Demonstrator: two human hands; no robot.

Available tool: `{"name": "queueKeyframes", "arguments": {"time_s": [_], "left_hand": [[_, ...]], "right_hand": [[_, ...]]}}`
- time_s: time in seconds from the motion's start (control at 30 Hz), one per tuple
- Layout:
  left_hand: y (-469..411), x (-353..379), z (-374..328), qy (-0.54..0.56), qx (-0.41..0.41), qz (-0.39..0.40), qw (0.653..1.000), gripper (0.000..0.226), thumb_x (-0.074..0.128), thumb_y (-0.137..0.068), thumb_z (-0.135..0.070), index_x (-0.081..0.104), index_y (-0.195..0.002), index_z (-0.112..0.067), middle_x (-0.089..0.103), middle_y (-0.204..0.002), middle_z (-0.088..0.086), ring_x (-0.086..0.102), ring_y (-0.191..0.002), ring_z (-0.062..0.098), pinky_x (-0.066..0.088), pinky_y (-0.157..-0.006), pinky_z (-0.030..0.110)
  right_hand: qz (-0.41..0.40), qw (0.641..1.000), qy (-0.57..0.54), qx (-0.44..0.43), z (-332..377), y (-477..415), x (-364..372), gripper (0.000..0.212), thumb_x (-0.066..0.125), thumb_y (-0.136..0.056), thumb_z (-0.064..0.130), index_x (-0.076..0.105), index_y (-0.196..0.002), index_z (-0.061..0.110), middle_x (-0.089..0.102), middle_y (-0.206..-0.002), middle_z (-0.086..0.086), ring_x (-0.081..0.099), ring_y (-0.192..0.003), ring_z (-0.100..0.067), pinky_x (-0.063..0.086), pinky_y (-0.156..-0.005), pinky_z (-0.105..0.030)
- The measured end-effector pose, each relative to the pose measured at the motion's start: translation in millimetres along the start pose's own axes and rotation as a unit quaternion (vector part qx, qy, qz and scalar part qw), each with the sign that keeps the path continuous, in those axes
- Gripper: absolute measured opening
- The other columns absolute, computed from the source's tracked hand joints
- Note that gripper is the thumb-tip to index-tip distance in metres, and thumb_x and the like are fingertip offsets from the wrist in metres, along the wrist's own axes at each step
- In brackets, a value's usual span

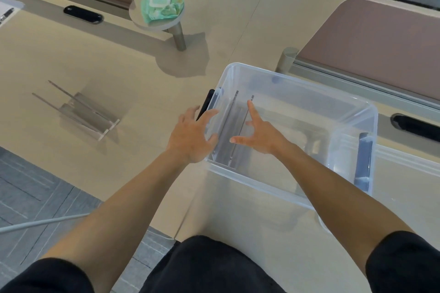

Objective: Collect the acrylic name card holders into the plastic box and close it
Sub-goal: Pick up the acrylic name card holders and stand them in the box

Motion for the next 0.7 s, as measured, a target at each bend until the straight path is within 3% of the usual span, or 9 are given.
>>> {"name": "queueKeyframes", "arguments": {"time_s": [0.1,0.17,0.23,0.3,0.5,0.63,0.7], "left_hand": [[4,-7,-15,-0.05,0.028,-0.036,0.998,0.054,0.06,-0.085,-0.037,0.047,-0.136,-0.026,0.033,-0.146,0.014,0.033,-0.127,0.038,0.034,-0.107,0.044],[8,-13,-30,-0.044,0.08,-0.064,0.994,0.043,0.058,-0.085,-0.036,0.058,-0.125,-0.021,0.045,-0.136,0.014,0.04,-0.119,0.039,0.038,-0.102,0.044],[10,-16,-51,-0.027,0.143,-0.073,0.987,0.038,0.048,-0.084,-0.04,0.068,-0.11,-0.02,0.06,-0.118,0.011,0.052,-0.108,0.037,0.043,-0.096,0.044],[13,-12,-72,0.009,0.178,-0.032,0.984,0.042,0.041,-0.082,-0.041,0.071,-0.102,-0.019,0.067,-0.104,0.007,0.061,-0.097,0.035,0.047,-0.089,0.042],[53,27,-139,0.096,0.244,0.109,0.959,0.017,0.051,-0.09,-0.029,0.067,-0.092,-0.025,0.068,-0.095,0.0,0.063,-0.093,0.027,0.051,-0.076,0.035],[87,48,-199,0.084,0.312,0.157,0.933,0.015,0.05,-0.092,-0.032,0.063,-0.087,-0.025,0.068,-0.094,-0.006,0.06,-0.086,0.02,0.044,-0.071,0.03],[104,56,-231,0.092,0.344,0.179,0.917,0.017,0.05,-0.091,-0.032,0.066,-0.088,-0.027,0.069,-0.092,-0.007,0.063,-0.085,0.02,0.047,-0.072,0.03]], "right_hand": [[-0.054,0.996,0.073,0.007,1,25,-32,0.066,0.063,-0.086,0.061,0.047,-0.142,0.031,0.064,-0.127,0.002,0.059,-0.118,-0.022,0.048,-0.098,-0.039],[-0.088,0.988,0.122,0.019,-3,52,-53,0.039,0.06,-0.091,0.054,0.065,-0.119,0.026,0.069,-0.11,0.003,0.062,-0.107,-0.02,0.048,-0.088,-0.034],[-0.119,0.983,0.133,0.049,-10,90,-68,0.028,0.06,-0.092,0.051,0.067,-0.103,0.026,0.069,-0.1,0.005,0.063,-0.098,-0.019,0.05,-0.085,-0.034],[-0.153,0.975,0.13,0.09,-19,136,-78,0.022,0.06,-0.092,0.049,0.065,-0.095,0.028,0.069,-0.096,0.007,0.064,-0.093,-0.017,0.051,-0.085,-0.035],[-0.244,0.944,0.102,0.199,-40,276,-71,0.019,0.063,-0.093,0.04,0.071,-0.097,0.023,0.072,-0.094,0.006,0.067,-0.082,-0.015,0.056,-0.08,-0.034],[-0.264,0.917,0.098,0.282,-70,356,-59,0.02,0.062,-0.093,0.041,0.071,-0.099,0.025,0.072,-0.095,0.007,0.065,-0.089,-0.016,0.055,-0.085,-0.039],[-0.283,0.901,0.088,0.316,-87,396,-52,0.02,0.061,-0.094,0.041,0.072,-0.1,0.025,0.072,-0.096,0.007,0.065,-0.09,-0.016,0.053,-0.084,-0.035]]}}
Point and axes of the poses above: each hand's wrist, its own y-axis away from the middle knuckle, its own x-axis out of the palm, z = x × y, the point moved 5 cm from there along -y, towards the middle knuckle
